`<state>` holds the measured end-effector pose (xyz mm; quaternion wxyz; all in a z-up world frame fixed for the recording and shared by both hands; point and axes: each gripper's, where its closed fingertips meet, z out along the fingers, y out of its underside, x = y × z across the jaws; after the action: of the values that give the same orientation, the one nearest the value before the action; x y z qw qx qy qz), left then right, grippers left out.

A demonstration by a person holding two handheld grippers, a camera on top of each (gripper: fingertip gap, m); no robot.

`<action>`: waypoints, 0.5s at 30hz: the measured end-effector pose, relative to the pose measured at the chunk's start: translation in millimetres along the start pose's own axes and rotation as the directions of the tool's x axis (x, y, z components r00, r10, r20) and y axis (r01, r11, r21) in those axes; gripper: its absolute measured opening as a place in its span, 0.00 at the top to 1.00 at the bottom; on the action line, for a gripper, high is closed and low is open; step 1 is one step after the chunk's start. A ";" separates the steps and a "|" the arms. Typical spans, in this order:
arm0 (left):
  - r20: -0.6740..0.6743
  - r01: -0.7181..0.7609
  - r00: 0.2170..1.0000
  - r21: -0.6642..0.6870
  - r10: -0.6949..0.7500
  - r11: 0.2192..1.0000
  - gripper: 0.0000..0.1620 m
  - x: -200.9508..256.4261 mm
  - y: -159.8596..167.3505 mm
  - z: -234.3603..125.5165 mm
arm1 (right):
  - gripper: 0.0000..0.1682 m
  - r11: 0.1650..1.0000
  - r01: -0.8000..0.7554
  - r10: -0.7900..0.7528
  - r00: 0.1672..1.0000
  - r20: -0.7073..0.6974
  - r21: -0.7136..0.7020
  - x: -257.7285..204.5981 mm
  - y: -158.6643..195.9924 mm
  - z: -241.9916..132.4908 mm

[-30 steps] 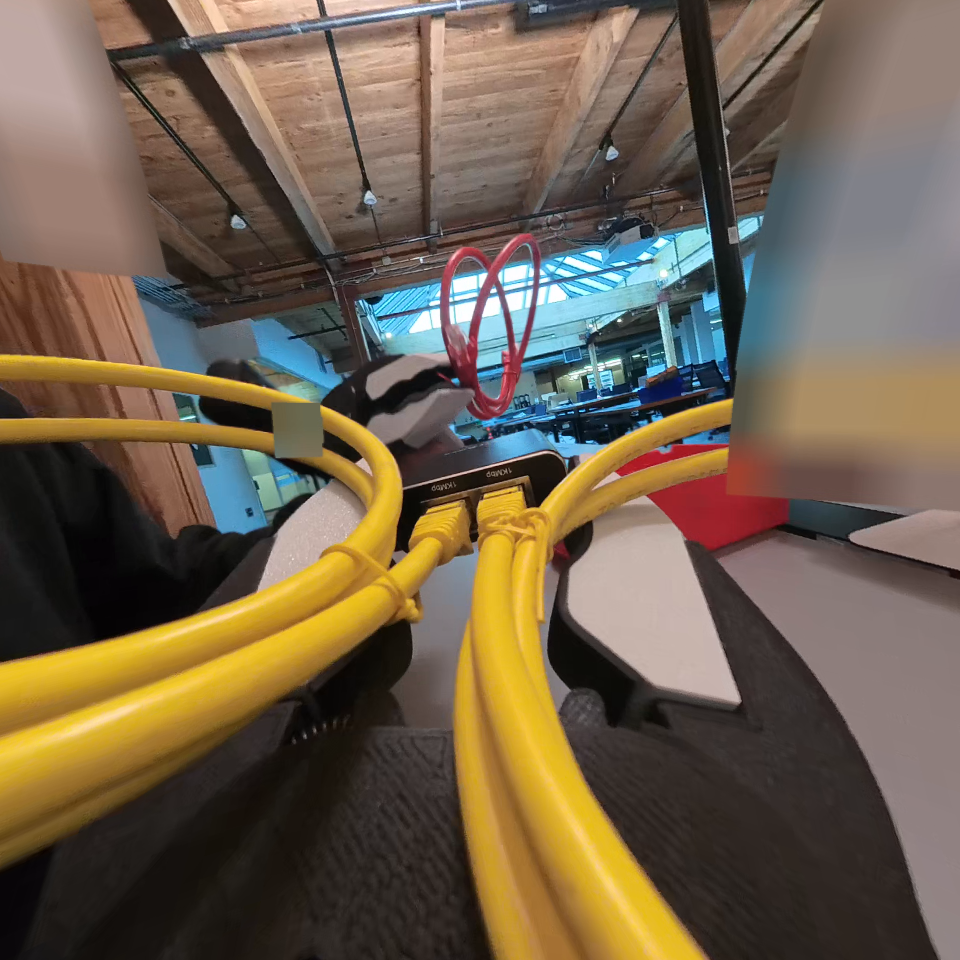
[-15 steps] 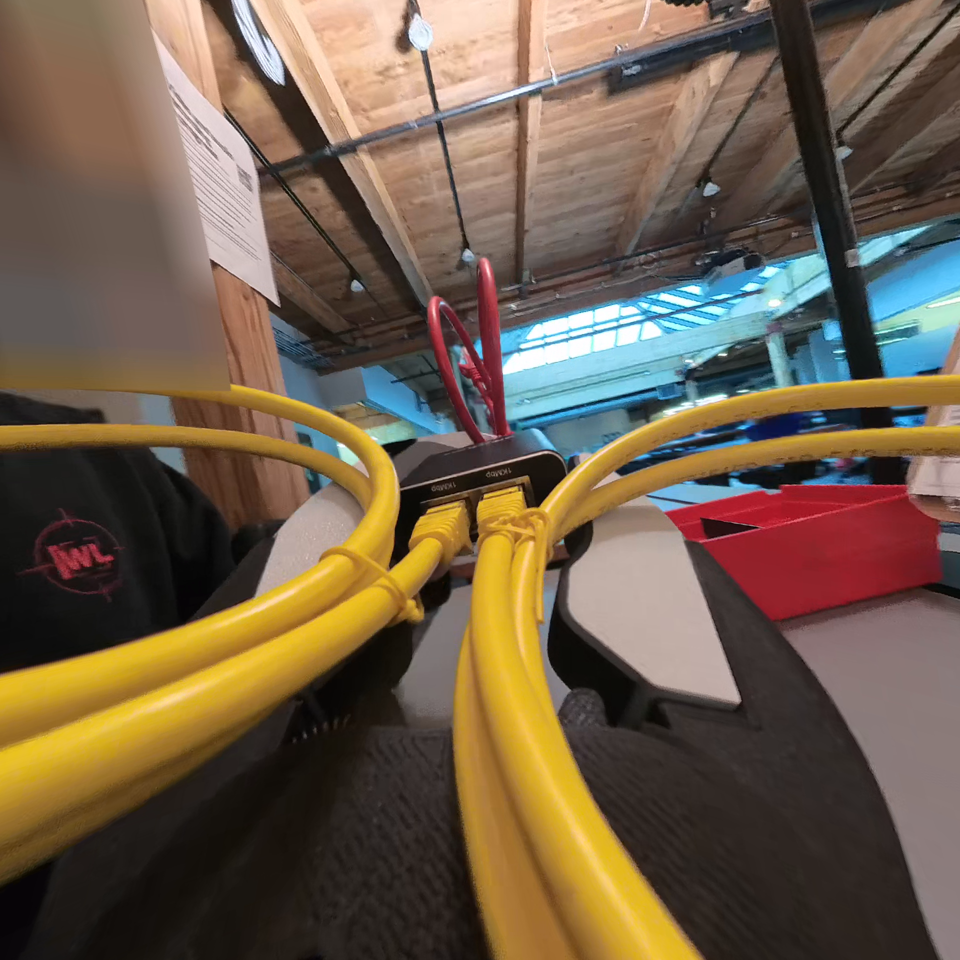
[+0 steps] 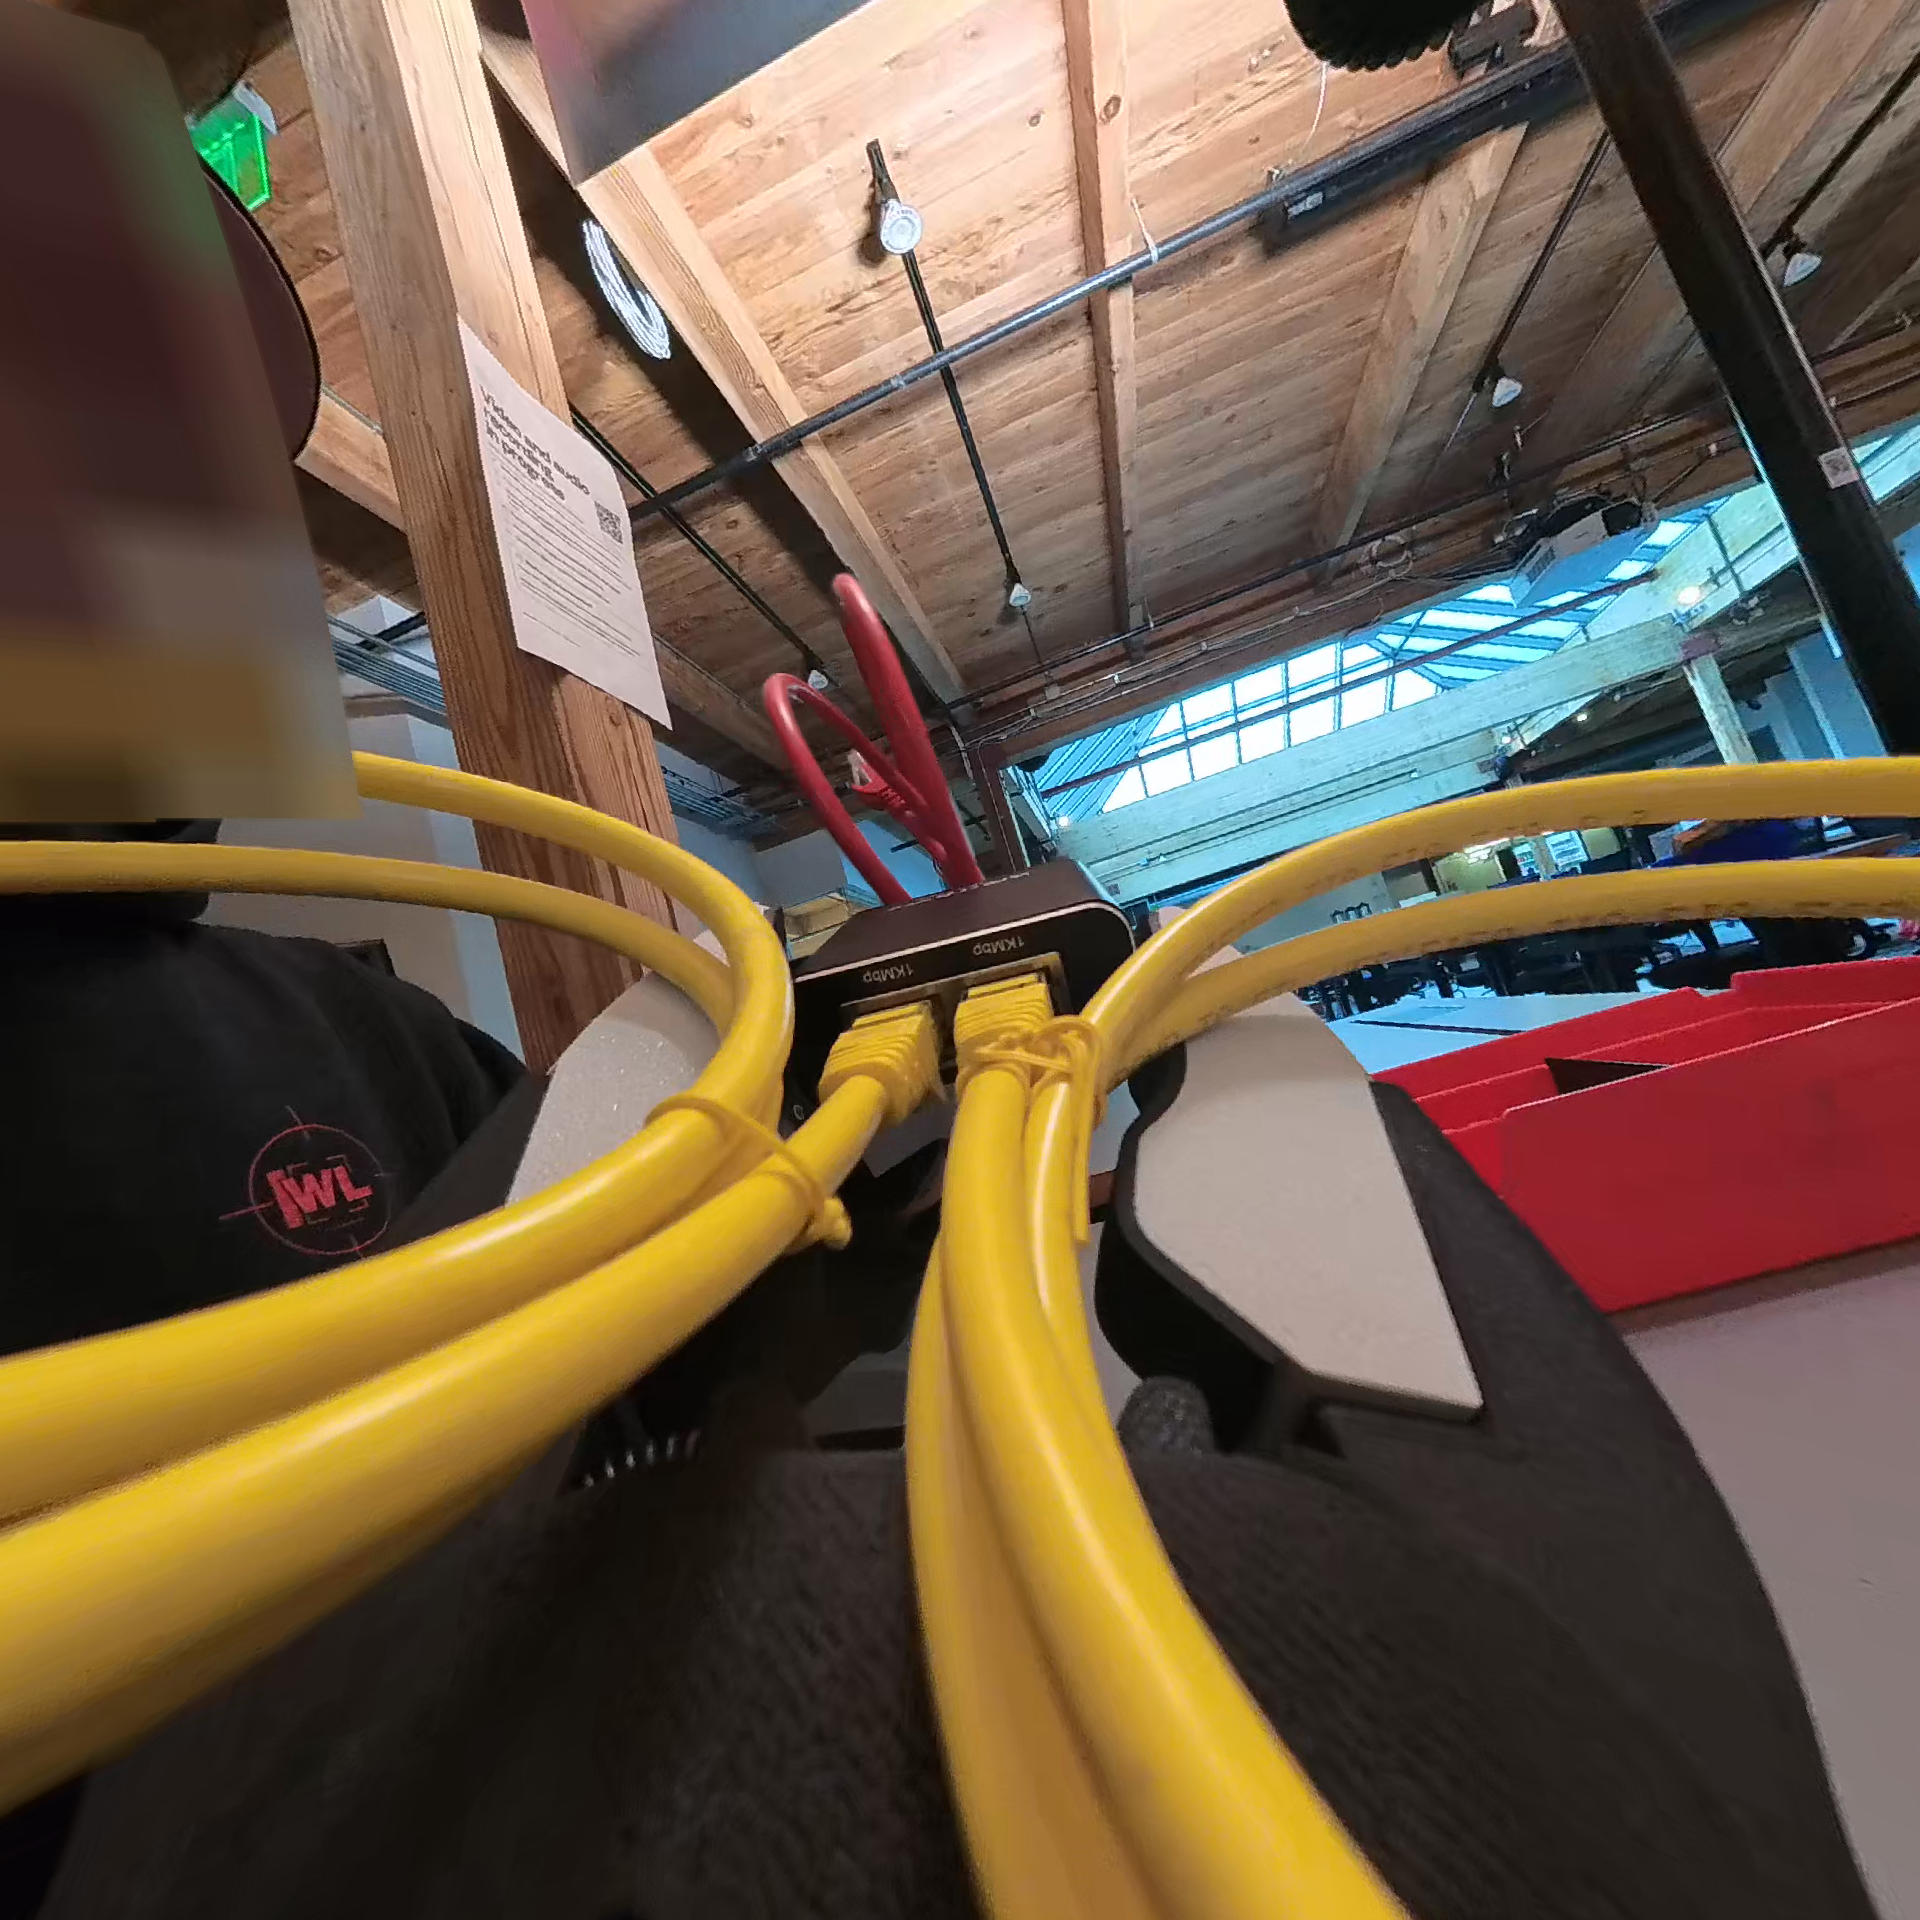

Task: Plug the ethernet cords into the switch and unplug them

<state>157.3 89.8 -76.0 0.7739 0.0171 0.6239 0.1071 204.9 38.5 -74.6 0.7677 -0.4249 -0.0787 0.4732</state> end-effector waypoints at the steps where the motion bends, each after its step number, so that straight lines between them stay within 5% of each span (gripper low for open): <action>1: -0.041 0.065 0.997 0.001 -0.065 0.998 0.91 3.5 0.0 0.7 | 0.62 1.000 0.006 -0.006 1.000 0.000 0.000 0.1 0.1 -0.4; 4: -0.187 0.389 0.904 -0.014 -0.384 0.921 0.92 9.0 0.4 1.5 | 0.62 0.998 0.052 -0.052 0.999 0.002 -0.026 -1.8 2.7 -2.0; 6: -0.308 0.608 0.742 -0.068 -0.596 0.791 0.92 10.7 2.8 1.6 | 0.62 0.994 0.092 -0.092 0.996 -0.003 -0.067 -2.5 6.4 -3.6; 8: -0.470 0.825 0.406 -0.181 -0.784 0.536 0.92 11.7 -3.6 -1.3 | 0.62 0.985 0.141 -0.143 0.990 -0.016 -0.102 -1.9 9.2 -5.0; 11: -0.577 0.896 -0.109 -0.409 -0.809 0.172 0.92 7.3 -6.7 -7.6 | 0.62 0.968 0.207 -0.208 0.978 0.009 -0.143 -7.9 12.4 -5.4; 13: -0.608 0.830 -0.334 -0.552 -0.720 0.082 0.92 11.8 -7.3 -16.2 | 0.62 0.951 0.261 -0.259 0.965 0.036 -0.167 -12.8 15.8 -5.3; 15: -0.589 0.723 -0.476 -0.685 -0.653 0.090 0.91 27.3 -3.2 -24.9 | 0.62 0.931 0.311 -0.309 0.950 0.042 -0.190 -13.1 19.1 -7.1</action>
<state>139.1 89.0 -108.2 0.1342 -0.4433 0.7463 -0.4781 188.9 27.6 -89.3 0.7873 -0.4771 -0.1949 0.3386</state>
